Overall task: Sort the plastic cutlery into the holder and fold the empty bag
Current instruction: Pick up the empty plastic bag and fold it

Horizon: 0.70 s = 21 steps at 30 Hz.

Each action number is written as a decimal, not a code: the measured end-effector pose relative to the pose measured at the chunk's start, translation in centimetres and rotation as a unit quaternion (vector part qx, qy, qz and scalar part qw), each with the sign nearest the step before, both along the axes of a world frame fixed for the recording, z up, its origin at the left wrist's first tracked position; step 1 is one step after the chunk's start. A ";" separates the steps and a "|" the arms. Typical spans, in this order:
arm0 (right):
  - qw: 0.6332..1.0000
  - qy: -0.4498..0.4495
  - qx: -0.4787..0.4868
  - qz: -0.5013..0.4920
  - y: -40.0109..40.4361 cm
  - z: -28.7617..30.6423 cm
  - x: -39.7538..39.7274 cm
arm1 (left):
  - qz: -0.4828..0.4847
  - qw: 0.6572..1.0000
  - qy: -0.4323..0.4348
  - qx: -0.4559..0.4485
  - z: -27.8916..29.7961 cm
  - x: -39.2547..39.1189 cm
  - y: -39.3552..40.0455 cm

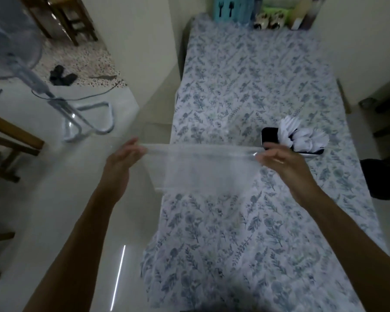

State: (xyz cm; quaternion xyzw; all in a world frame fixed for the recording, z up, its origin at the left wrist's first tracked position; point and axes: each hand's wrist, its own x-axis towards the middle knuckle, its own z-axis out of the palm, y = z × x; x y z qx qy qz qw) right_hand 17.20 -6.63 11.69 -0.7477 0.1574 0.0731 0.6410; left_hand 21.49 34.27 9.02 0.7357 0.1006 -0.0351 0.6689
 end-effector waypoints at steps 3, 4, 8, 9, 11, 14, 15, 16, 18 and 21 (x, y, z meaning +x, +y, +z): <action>0.993 -0.112 0.026 0.015 -1.0 4.9 0.0 | -0.016 0.993 -0.117 -0.026 5.8 0.7 -0.4; 0.987 -0.148 0.065 0.024 -1.1 6.5 0.1 | -0.032 0.988 -0.144 -0.041 8.1 0.9 -0.9; 0.964 -0.229 0.113 0.078 -1.1 11.4 0.4 | -0.174 0.963 -0.200 -0.052 15.1 1.3 -3.9; 0.967 -0.218 0.097 0.092 -1.2 11.8 0.5 | -0.195 0.964 -0.181 -0.017 15.8 1.5 -4.4; 0.976 -0.175 0.066 0.111 -1.6 11.6 0.5 | -0.221 0.968 -0.118 0.014 15.8 2.0 -5.0; 0.986 -0.079 0.096 0.112 -2.7 9.5 -0.3 | -0.216 0.975 -0.038 0.031 13.9 1.4 -6.0; 0.988 -0.044 0.109 0.100 -3.0 8.5 -0.9 | -0.195 0.980 -0.020 0.022 12.8 1.0 -6.5; 0.989 -0.011 0.123 0.083 -3.3 7.4 -1.4 | -0.164 0.986 -0.004 0.004 11.7 0.4 -7.2; 0.987 0.038 0.148 0.053 -4.0 5.2 -2.6 | -0.110 0.993 0.036 -0.038 8.9 -0.5 -8.3; 0.978 0.091 0.173 0.073 -5.2 2.5 -5.1 | -0.178 0.966 0.160 -0.094 5.7 -2.5 -8.4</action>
